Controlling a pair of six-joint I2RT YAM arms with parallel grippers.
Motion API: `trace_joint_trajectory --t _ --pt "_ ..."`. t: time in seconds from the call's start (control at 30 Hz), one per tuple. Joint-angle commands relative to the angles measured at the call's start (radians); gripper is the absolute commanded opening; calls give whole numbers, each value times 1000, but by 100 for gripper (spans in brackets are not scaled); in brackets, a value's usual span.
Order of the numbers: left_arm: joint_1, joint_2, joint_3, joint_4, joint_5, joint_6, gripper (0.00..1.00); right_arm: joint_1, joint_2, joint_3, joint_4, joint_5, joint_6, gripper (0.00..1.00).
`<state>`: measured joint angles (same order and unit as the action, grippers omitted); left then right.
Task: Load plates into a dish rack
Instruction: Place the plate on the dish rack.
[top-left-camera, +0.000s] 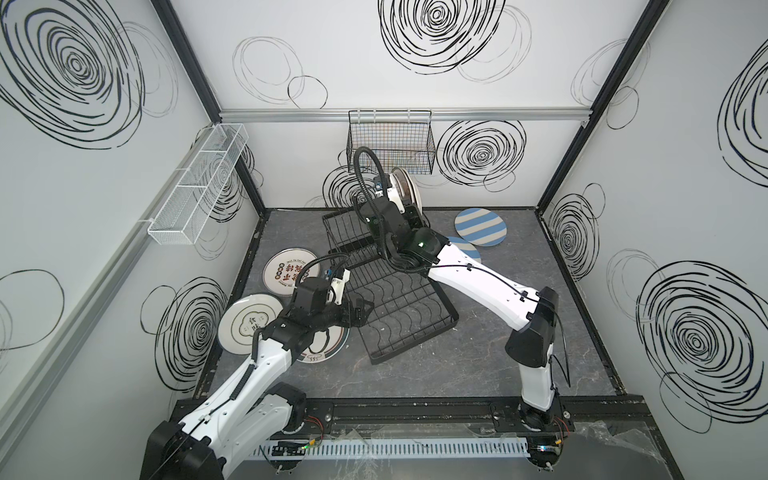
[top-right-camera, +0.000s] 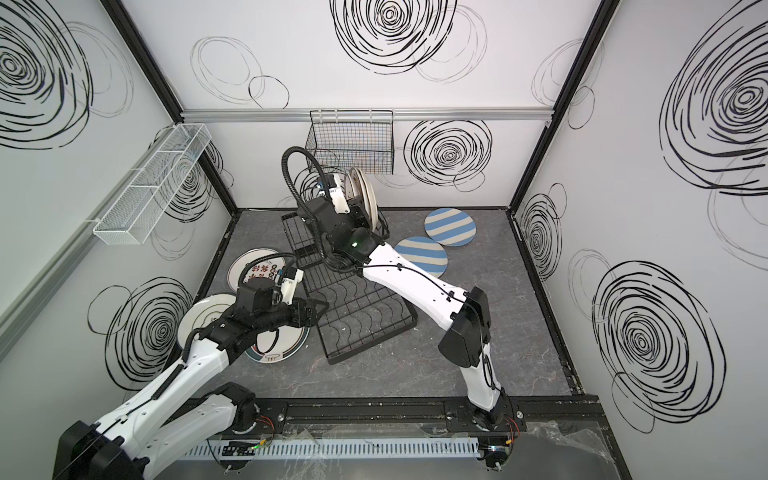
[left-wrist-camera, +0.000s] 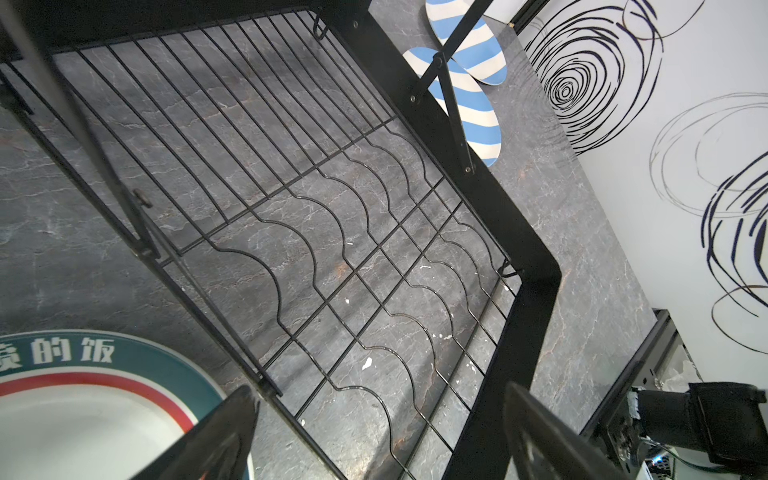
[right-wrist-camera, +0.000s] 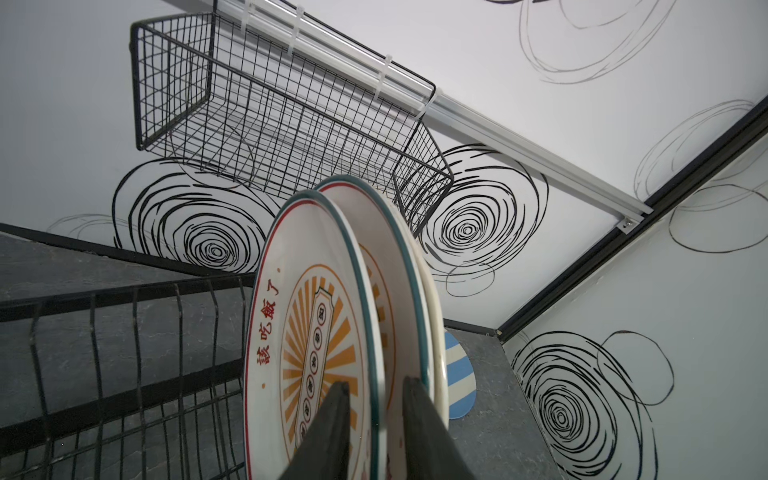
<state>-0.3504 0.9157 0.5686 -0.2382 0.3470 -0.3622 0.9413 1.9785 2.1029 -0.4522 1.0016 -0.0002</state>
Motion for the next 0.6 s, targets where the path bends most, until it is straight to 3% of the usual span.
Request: trace_joint_trajectory --t 0.0,0.33,0.47,0.57 --pt "10 3 19 10 -11 13 96 -23 -21 41 -48 23 10 34" --pt "27 8 21 10 -17 13 96 -28 -170 68 -63 -199 82 68" --pt "40 18 26 10 -17 11 96 -56 -289 -17 -52 -293 129 73" --pt "50 26 31 8 -9 17 96 -135 -423 -191 -25 -390 198 74"
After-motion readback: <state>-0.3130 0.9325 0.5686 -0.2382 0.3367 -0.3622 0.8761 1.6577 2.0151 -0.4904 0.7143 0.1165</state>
